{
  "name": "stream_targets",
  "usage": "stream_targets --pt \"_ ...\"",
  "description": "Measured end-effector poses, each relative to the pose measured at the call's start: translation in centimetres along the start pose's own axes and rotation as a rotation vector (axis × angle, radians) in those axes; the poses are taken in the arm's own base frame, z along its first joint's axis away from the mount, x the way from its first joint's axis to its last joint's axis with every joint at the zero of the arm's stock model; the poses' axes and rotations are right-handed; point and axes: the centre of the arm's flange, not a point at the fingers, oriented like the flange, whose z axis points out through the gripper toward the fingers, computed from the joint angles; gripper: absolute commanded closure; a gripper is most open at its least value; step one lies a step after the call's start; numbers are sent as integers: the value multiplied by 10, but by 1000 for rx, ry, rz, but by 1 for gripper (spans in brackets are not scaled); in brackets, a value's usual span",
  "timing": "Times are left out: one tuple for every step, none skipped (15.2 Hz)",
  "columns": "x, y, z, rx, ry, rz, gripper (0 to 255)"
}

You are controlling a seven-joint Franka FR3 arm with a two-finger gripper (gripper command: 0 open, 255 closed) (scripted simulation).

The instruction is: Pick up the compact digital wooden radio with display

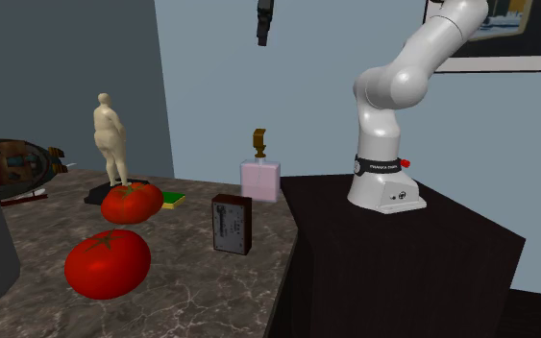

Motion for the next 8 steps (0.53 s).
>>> stream_targets --pt "0 0 0 0 0 0 0" --pt "3 -3 5 0 -2 0 0" --pt "3 -7 15 0 -4 1 0" --pt "7 -9 26 -1 -8 1 0" --pt "8 -15 39 -1 -11 1 0" --pt "8 -22 48 -1 -13 2 0" --pt "10 -28 61 -2 -17 2 0" --pt "10 -32 72 -2 -19 3 0"
